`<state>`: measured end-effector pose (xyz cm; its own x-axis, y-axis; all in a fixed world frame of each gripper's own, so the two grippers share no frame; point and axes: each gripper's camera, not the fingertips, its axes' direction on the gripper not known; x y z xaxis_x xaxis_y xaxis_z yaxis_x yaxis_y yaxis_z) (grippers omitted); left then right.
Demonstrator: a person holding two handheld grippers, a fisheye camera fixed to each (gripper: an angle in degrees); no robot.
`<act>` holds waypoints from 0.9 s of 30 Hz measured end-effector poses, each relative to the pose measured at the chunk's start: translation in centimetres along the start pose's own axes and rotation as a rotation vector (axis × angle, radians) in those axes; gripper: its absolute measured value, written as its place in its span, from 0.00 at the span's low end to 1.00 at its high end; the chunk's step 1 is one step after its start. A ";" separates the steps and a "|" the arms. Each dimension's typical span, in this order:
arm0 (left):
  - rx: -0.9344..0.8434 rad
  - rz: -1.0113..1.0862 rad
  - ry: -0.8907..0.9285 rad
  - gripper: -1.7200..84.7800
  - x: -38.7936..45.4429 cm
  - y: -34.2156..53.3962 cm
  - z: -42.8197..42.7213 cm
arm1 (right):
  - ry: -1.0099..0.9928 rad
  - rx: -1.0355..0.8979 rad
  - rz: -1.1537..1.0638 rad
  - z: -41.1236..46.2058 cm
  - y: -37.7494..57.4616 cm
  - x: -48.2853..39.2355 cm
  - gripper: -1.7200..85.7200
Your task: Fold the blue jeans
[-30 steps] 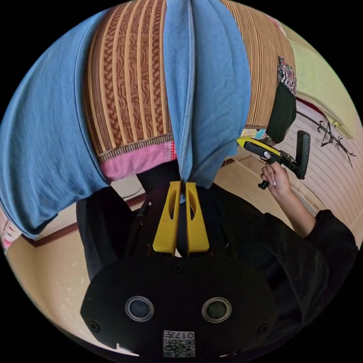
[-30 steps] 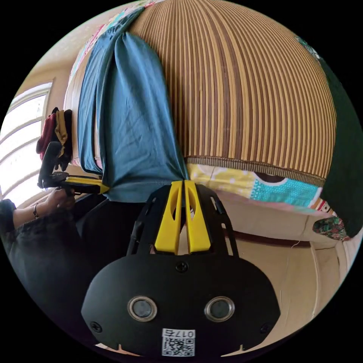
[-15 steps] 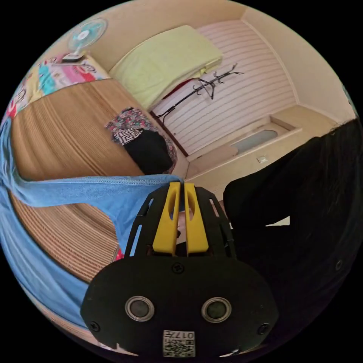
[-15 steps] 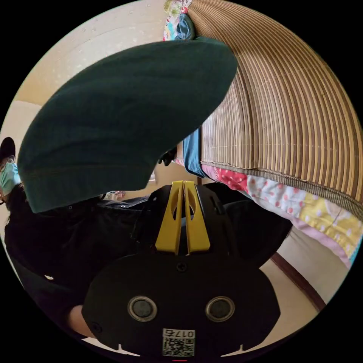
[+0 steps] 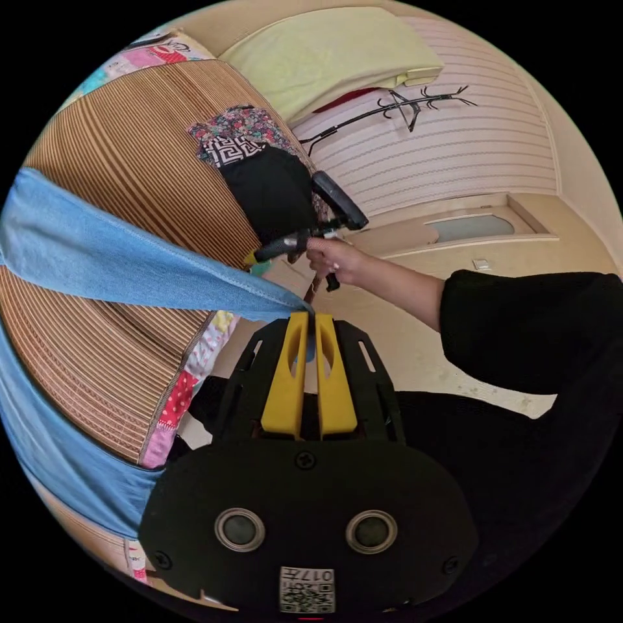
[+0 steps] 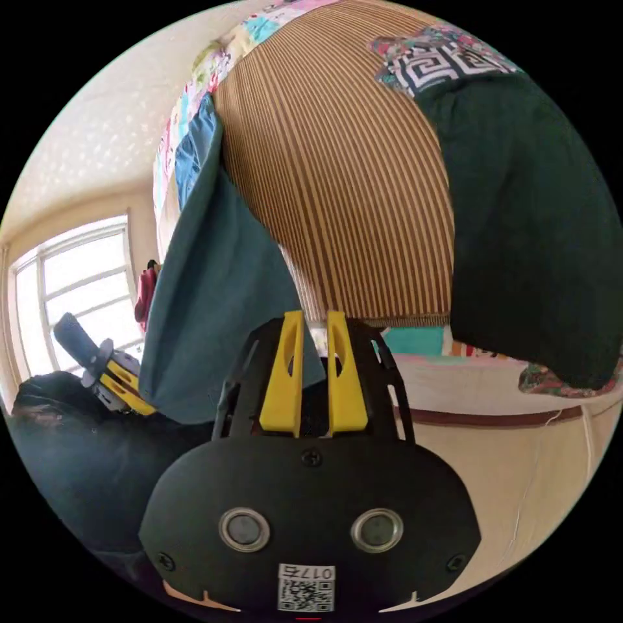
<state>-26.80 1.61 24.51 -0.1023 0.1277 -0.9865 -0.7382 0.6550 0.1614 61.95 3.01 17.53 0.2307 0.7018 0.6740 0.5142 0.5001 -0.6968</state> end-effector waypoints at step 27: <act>0.674 -0.513 0.280 0.02 1.4 27.0 -25.9 | 0.065 0.318 -0.464 27.6 -33.6 -38.7 0.05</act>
<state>-64.20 0.18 26.75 -0.0913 -0.4301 -0.8982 -0.1975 0.8918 -0.4070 12.95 -26.93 8.13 0.0957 0.3440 0.9341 0.3020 0.8841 -0.3566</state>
